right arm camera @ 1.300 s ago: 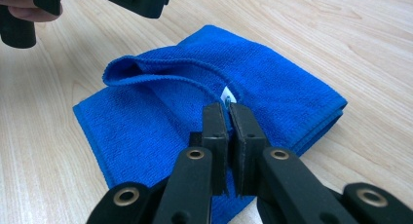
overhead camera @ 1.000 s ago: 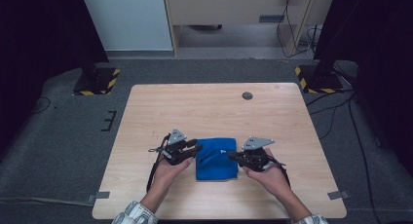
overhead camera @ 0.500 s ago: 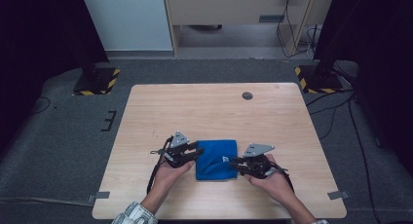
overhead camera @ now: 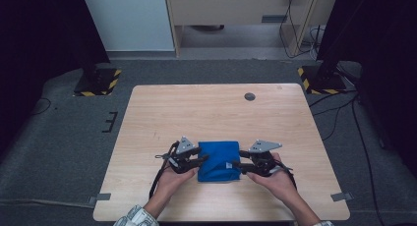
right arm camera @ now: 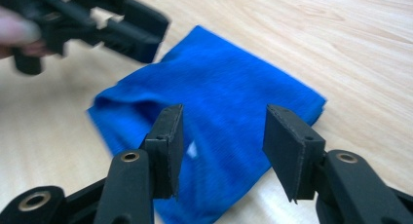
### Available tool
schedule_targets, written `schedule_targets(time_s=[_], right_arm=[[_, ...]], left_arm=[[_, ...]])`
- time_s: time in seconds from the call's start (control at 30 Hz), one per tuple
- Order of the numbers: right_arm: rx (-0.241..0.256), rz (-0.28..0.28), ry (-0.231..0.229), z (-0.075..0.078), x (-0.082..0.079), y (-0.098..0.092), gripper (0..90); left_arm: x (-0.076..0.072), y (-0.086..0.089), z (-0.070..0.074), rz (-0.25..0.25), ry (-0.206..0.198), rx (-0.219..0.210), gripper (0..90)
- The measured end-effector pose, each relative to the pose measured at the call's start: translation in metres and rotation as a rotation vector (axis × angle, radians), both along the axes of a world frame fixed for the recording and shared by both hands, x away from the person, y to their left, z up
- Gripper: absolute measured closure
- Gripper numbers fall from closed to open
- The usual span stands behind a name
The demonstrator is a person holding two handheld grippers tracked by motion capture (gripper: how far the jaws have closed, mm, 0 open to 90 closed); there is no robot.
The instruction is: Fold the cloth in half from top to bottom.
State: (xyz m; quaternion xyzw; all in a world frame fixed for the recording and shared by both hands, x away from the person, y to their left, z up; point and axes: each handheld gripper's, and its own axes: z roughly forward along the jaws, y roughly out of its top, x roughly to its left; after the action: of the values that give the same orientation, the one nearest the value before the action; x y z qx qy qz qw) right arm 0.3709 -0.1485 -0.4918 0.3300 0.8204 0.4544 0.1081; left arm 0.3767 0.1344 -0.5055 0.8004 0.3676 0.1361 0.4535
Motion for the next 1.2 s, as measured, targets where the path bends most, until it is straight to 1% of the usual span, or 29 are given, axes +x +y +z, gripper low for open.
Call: schedule_targets(time_s=[0.07,0.17,0.23,0.3,0.37,0.43,0.5,0.63,0.67,0.7,0.73,0.83,0.93,0.97,1.03,1.13,1.2], right_arm=[[-0.002,-0.026,0.004,-0.003,0.007,0.002,49.1],[-0.034,-0.068,0.013,-0.01,0.017,0.004,47.9],[-0.057,-0.08,0.023,-0.016,0.022,0.006,46.9],[-0.075,-0.066,0.039,-0.021,0.022,0.009,46.0],[-0.101,-0.042,0.04,-0.023,0.017,0.012,44.4],[-0.104,-0.02,0.036,-0.024,0.011,0.012,42.4],[-0.123,-0.007,0.024,-0.026,0.006,0.012,39.0],[-0.175,0.009,-0.011,-0.029,-0.001,0.008,33.6],[-0.183,0.013,-0.01,-0.031,-0.002,0.007,32.2],[-0.184,0.011,-0.012,-0.032,-0.003,0.006,30.9],[-0.186,0.008,-0.012,-0.033,-0.003,0.005,30.0],[-0.175,0.002,-0.014,-0.034,-0.003,0.002,26.4],[-0.152,-0.007,-0.018,-0.031,-0.003,0.002,22.3],[-0.147,-0.009,-0.024,-0.03,-0.002,0.001,19.7],[-0.135,-0.019,-0.016,-0.028,-0.001,0.001,16.7],[-0.111,-0.04,-0.025,-0.025,0.002,0.001,12.1],[-0.101,-0.041,-0.026,-0.023,0.006,0.002,11.7]], left_arm=[[-0.001,-0.001,-0.002,-0.005,0.004,0.008,53.4],[-0.001,-0.003,-0.005,-0.02,0.015,0.02,52.4],[-0.001,-0.004,-0.007,-0.028,0.017,0.029,50.6],[-0.002,-0.004,-0.008,-0.035,0.013,0.039,47.7],[-0.004,-0.003,-0.009,-0.039,0.011,0.062,43.6],[-0.006,-0.001,-0.012,-0.036,0.012,0.076,38.0],[-0.009,0.0,-0.014,-0.031,0.014,0.095,31.9],[-0.013,0.002,-0.015,-0.018,-0.001,0.121,23.0],[-0.014,0.001,-0.016,-0.018,-0.005,0.13,21.2],[-0.015,0.001,-0.016,-0.017,-0.005,0.143,19.7],[-0.015,0.0,-0.017,-0.018,-0.003,0.147,18.0],[-0.016,-0.001,-0.018,-0.023,0.004,0.148,15.5],[-0.015,-0.001,-0.015,-0.011,-0.001,0.128,13.2],[-0.014,0.0,-0.014,-0.004,0.001,0.121,12.1],[-0.012,0.001,-0.012,0.004,0.011,0.106,9.7],[-0.01,0.004,-0.011,0.014,0.013,0.099,8.0],[-0.008,0.006,-0.01,0.027,0.015,0.096,6.8]])
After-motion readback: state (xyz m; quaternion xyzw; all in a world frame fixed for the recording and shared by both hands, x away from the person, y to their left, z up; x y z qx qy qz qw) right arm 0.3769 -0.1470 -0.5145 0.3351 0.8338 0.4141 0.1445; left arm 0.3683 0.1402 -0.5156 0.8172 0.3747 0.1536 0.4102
